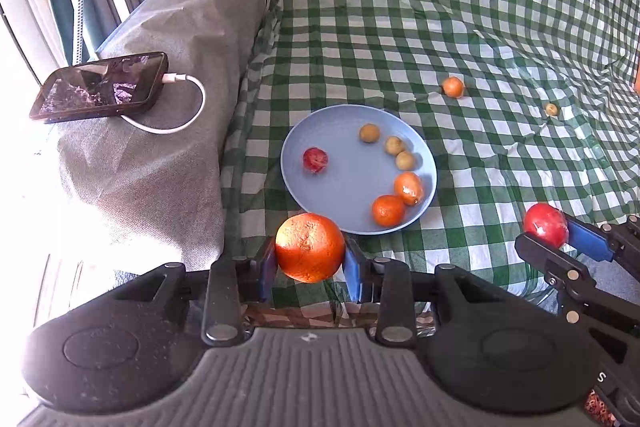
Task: Organize fruits
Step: 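Carry both fruits over the plate and open both tools to drop them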
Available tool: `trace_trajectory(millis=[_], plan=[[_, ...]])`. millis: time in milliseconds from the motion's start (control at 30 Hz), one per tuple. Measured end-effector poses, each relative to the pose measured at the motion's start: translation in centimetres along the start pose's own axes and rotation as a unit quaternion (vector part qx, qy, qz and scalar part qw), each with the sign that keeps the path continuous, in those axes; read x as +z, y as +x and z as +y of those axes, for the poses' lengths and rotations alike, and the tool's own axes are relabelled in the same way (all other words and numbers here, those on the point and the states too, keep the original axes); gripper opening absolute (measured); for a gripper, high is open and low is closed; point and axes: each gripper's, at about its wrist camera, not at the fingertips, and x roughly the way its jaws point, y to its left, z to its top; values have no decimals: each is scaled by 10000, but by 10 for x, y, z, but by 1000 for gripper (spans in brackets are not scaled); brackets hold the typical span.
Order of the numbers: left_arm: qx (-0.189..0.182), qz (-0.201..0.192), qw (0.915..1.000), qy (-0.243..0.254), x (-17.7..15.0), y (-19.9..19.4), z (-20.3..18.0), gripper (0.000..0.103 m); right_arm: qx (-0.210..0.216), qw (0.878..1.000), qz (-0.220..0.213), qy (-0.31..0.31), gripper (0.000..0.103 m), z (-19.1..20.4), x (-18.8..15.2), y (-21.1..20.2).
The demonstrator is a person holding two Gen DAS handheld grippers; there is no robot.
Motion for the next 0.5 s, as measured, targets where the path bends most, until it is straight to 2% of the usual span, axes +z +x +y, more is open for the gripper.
trace_trajectory(millis=[500], plan=[[26,214,9997,123,20,31,-10,39,29,9995,286,96,30,-10,-2,23]])
